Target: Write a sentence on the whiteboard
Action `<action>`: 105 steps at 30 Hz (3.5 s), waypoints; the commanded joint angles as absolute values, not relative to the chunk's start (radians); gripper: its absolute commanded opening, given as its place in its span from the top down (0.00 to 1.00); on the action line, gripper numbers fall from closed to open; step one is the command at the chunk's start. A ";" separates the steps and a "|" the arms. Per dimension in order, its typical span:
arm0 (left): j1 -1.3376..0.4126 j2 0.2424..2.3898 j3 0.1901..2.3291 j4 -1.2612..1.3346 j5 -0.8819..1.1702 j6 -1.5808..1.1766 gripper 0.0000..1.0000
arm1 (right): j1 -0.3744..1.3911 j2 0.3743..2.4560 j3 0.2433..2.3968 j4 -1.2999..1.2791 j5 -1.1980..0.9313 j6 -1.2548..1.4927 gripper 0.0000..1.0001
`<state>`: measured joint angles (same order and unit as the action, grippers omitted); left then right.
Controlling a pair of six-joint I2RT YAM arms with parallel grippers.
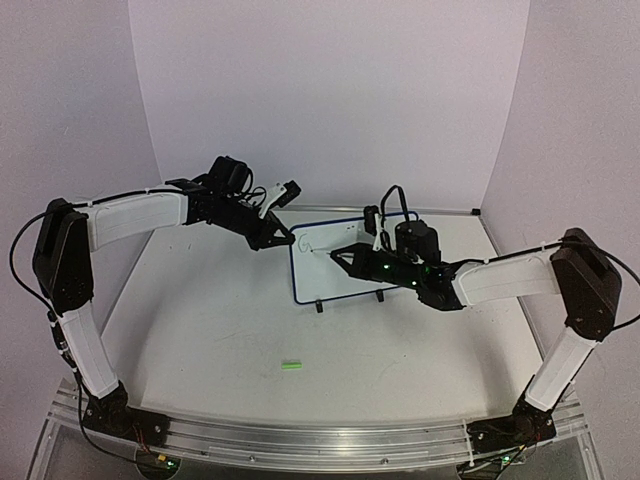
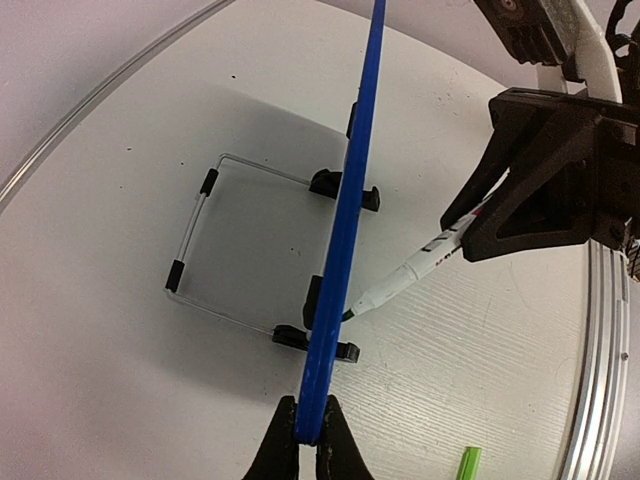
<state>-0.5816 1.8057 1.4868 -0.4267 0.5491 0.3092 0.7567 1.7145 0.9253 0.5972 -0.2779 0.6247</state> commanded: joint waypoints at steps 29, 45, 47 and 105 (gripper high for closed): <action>-0.578 1.810 1.515 -0.456 0.479 0.345 1.00 | 0.750 1.653 0.952 0.571 -0.202 0.612 1.00; -0.578 1.813 1.516 -0.456 0.480 0.344 1.00 | 0.750 1.682 0.975 0.574 -0.206 0.608 1.00; -0.578 1.813 1.515 -0.456 0.480 0.345 1.00 | 0.749 1.686 0.976 0.572 -0.210 0.605 1.00; -0.579 1.813 1.517 -0.458 0.483 0.345 1.00 | 0.750 1.621 0.975 0.533 -0.204 0.589 1.00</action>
<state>-0.5816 1.8057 1.4868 -0.4267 0.5472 0.3145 0.7551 1.6463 0.9386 0.4977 -0.1999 0.5983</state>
